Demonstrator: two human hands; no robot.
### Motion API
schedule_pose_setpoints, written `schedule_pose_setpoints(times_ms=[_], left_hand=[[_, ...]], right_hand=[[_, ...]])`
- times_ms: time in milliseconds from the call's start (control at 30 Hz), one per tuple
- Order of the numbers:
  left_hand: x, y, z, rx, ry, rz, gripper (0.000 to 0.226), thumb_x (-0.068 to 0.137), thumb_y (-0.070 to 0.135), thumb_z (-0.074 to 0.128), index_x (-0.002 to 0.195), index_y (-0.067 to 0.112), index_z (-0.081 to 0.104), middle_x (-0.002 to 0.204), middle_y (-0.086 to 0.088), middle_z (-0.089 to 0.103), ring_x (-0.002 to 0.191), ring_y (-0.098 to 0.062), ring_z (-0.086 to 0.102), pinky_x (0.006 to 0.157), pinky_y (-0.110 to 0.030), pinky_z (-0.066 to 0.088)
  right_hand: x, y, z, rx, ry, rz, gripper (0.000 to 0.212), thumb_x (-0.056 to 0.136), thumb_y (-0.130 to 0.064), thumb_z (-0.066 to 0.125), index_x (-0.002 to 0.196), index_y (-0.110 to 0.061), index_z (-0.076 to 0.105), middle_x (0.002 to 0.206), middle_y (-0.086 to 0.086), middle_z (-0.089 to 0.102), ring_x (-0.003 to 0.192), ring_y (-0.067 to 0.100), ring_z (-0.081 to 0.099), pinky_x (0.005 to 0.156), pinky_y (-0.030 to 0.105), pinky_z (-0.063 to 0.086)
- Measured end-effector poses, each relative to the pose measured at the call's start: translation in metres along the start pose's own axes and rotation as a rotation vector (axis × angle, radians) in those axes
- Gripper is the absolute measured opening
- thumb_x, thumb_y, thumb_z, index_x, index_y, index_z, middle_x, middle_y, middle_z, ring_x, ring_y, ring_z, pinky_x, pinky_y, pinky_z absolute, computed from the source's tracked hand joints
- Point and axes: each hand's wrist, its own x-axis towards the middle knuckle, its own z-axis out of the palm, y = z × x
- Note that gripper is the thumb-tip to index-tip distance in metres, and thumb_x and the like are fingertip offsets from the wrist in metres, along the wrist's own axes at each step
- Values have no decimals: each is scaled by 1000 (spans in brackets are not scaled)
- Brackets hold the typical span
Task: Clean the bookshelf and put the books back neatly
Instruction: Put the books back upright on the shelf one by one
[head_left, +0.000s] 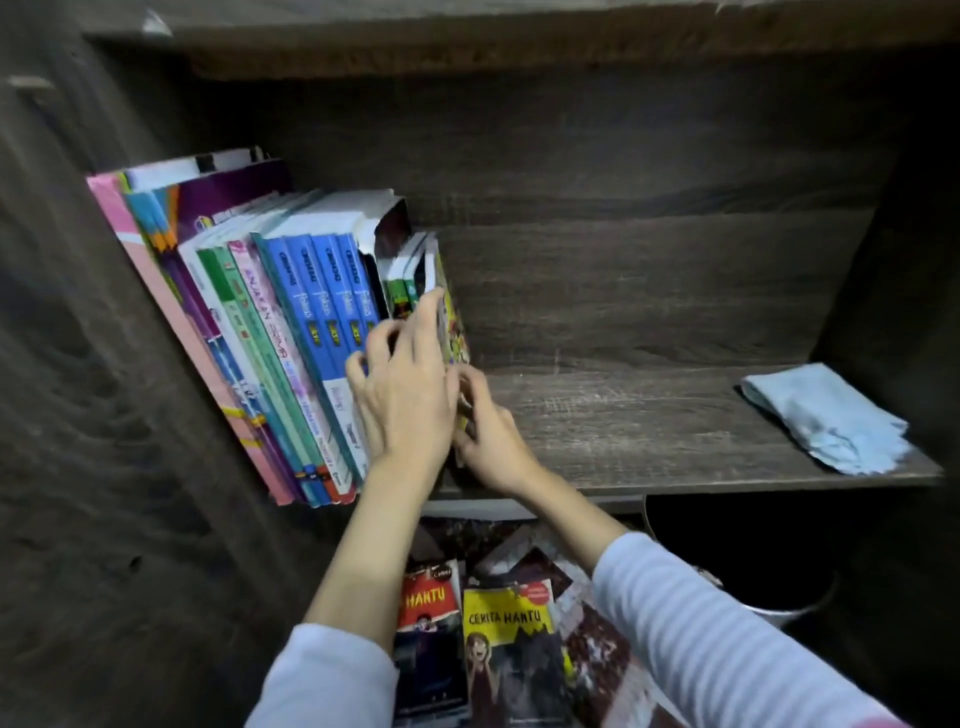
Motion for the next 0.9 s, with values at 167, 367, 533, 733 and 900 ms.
schedule_pose_setpoints(times_ms=[167,367,533,733,900], left_hand=[[16,-10,13,207,82,115,94,54,38,84,134,18,40,133,-6,32,121,-23,25,95,-45,20],[21,-22,24,540,123,155,103,56,67,71,138,19,32,136,2,23,122,-19,20,95,-41,19],[20,-20,31,628,133,139,105,57,70,68,142,20,31,137,1,21,124,-19,18,97,-43,17],[3,-21,26,358,87,204,80,83,50,56,148,17,23,154,-1,23,137,-23,12,108,-53,9],[-58,-49,14,-74,98,261,42,87,22,50,129,21,43,142,-1,32,130,-22,30,106,-44,21]], right_hand=[[10,9,-2,52,-28,10,70,88,-4,60,145,-19,23,139,11,49,119,34,54,102,33,41],[31,19,-12,93,-133,-14,74,84,-5,67,143,-17,25,145,7,39,135,26,37,114,43,27],[34,23,-13,129,-176,0,79,84,-11,68,146,-19,21,153,6,28,140,23,27,117,39,21],[17,18,-9,47,-91,-19,79,84,-1,63,148,-11,19,155,8,23,142,18,23,106,12,14],[-40,10,12,-75,578,-66,40,81,-19,52,120,-10,54,110,8,56,98,17,53,86,29,41]])
